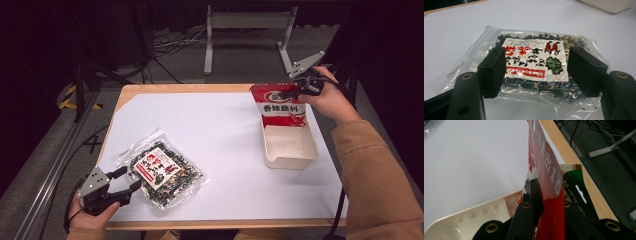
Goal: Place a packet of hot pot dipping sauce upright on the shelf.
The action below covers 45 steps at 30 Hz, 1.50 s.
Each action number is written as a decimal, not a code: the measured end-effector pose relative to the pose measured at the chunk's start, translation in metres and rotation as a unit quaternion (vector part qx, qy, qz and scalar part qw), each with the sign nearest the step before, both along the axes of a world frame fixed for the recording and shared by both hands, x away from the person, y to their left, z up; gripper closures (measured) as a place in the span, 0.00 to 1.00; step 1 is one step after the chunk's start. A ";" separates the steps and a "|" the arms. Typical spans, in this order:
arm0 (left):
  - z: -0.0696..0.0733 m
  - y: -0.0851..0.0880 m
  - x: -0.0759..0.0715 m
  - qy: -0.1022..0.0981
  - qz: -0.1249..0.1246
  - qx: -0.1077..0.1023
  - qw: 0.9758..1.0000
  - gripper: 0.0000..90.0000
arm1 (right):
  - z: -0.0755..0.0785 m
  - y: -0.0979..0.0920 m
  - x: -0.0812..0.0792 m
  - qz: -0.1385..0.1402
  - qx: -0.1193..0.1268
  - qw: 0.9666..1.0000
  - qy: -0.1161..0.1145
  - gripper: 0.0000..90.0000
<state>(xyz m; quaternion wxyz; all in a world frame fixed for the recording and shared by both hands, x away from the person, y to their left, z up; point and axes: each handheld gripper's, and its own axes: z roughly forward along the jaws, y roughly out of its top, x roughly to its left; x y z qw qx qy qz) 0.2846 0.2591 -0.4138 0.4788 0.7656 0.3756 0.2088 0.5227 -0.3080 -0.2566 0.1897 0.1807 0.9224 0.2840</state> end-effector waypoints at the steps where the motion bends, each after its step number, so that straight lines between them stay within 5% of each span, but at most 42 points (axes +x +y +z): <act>1: 0.000 0.000 0.000 0.000 0.000 -0.001 1.000 0.36 | -0.001 -0.001 0.000 -0.003 0.000 1.000 0.001 0.98; 21: 0.000 -0.008 0.011 0.001 -0.018 -0.001 1.000 0.36 | -0.022 -0.033 -0.007 -0.067 0.011 0.997 0.030 0.98; 25: 0.000 -0.008 0.012 -0.001 -0.018 -0.001 1.000 0.36 | -0.017 -0.030 -0.009 -0.070 0.023 0.997 0.013 0.91; 31: 0.000 -0.010 0.014 -0.001 -0.019 -0.003 1.000 0.35 | -0.013 -0.035 -0.012 -0.090 0.057 0.994 -0.014 0.53; 36: 0.001 -0.012 0.017 0.000 -0.024 -0.001 1.000 0.35 | -0.008 -0.039 -0.018 -0.096 0.087 0.991 -0.044 0.39; 45: -0.001 -0.017 0.030 0.012 -0.025 -0.001 1.000 0.26 | 0.012 -0.037 -0.038 -0.101 0.118 0.983 -0.103 0.37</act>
